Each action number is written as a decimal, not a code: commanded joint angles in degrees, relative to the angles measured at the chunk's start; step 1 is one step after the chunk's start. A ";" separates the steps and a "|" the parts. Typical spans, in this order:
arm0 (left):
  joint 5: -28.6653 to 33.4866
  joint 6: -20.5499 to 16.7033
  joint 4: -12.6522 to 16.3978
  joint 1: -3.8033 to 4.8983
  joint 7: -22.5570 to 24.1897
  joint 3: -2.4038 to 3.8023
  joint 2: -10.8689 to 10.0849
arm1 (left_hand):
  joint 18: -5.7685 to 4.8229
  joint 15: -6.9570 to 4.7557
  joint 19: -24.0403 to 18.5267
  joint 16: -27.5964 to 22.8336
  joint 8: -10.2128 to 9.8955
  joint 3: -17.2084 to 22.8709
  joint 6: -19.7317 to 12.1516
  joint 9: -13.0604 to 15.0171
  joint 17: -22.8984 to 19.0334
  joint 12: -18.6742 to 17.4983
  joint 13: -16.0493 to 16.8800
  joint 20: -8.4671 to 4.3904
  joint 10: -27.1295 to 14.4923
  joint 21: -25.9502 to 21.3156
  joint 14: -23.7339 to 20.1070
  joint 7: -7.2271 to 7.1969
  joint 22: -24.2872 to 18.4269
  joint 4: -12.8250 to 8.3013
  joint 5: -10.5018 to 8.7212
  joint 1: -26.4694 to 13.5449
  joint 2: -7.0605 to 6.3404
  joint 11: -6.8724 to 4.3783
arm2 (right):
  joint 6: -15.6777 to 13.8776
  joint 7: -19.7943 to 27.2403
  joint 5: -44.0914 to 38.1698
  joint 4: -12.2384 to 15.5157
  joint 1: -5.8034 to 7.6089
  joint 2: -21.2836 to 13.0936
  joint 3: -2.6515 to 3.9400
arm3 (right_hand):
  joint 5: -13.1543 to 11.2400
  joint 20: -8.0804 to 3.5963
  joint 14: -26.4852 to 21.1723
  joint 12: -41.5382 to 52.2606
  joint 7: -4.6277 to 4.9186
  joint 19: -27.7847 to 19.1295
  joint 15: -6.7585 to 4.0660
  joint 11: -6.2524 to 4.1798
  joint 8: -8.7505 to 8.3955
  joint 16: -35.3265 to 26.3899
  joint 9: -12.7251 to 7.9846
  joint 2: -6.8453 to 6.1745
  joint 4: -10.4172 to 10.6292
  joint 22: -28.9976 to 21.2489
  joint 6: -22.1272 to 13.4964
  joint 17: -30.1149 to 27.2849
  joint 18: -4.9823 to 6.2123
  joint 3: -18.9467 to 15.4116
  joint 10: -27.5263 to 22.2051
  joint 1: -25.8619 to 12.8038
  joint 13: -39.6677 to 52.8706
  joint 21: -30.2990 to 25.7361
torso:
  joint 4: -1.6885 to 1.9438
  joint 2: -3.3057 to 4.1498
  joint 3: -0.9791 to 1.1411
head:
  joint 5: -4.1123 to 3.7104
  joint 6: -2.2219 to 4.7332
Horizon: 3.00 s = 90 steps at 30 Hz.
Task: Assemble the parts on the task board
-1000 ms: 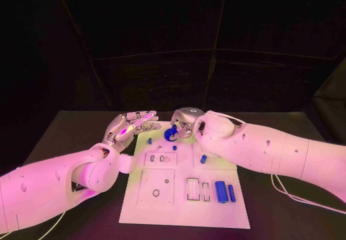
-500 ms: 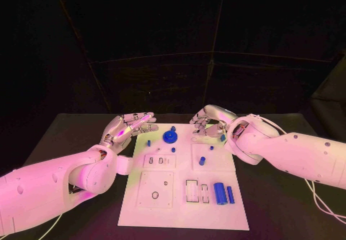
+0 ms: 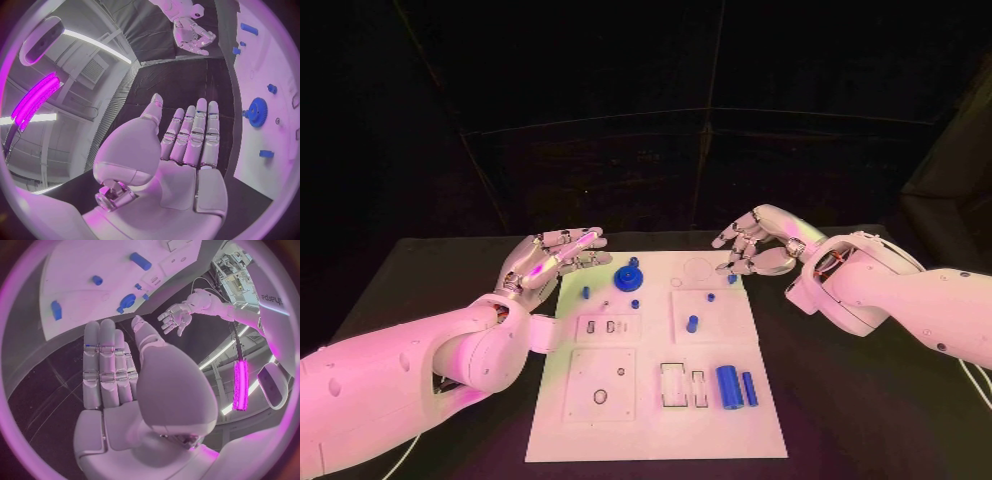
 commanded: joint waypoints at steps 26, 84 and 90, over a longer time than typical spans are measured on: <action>-0.28 1.63 -0.86 -0.03 0.02 0.00 1.34 | 0.35 0.32 0.36 -0.39 -0.24 -0.01 0.60 -0.03 -0.08 -0.26 -0.06 -0.03 0.00 -0.25 -0.26 1.42 -0.12 -0.44 0.16 0.22 0.53 0.08 | 2.13 -6.97 -12.33 -7.78 -4.12 0.77 -0.12 | 3.45 -0.17 2.84 59.87 0.73 17.34 -0.08 0.24 4.27 47.30 -0.29 5.29 3.17 57.49 -5.45 42.31 -9.58 -6.01 8.99 -1.40 68.60 43.60 | -0.13 -0.05 0.19 | -1.91 -0.74; -0.68 2.15 -1.25 -0.23 -0.52 -0.20 1.54 | 0.36 0.35 0.36 -0.61 -0.42 -0.02 0.55 -0.05 -0.12 -0.49 -0.09 -0.01 -0.17 -0.43 -0.21 1.44 -0.30 -0.39 0.16 -0.04 0.82 0.14 | 5.36 -7.94 -9.40 -13.73 -4.93 7.00 -0.08 | -2.05 0.55 2.14 60.78 1.12 17.34 0.43 0.62 1.58 48.76 -1.17 10.88 0.46 57.49 -2.46 41.43 -9.58 0.49 10.27 1.67 70.69 43.60 | -0.10 -0.09 0.05 | -1.27 -1.73; -0.68 2.19 -1.24 -0.23 -0.60 -0.20 1.51 | 0.36 0.35 0.36 -0.61 -0.42 -0.02 0.55 -0.05 -0.12 -0.49 -0.09 -0.01 -0.17 -0.43 -0.21 1.44 -0.30 -0.39 0.16 -0.04 0.82 0.14 | 4.80 -8.51 -10.68 -13.82 -4.93 7.20 -0.08 | -3.18 0.24 2.06 60.96 0.53 17.34 0.03 0.12 1.61 48.73 -1.16 11.73 -0.04 57.49 -0.56 41.08 -9.58 1.86 10.51 1.76 71.03 43.60 | -0.08 -0.09 0.06 | -1.31 -1.75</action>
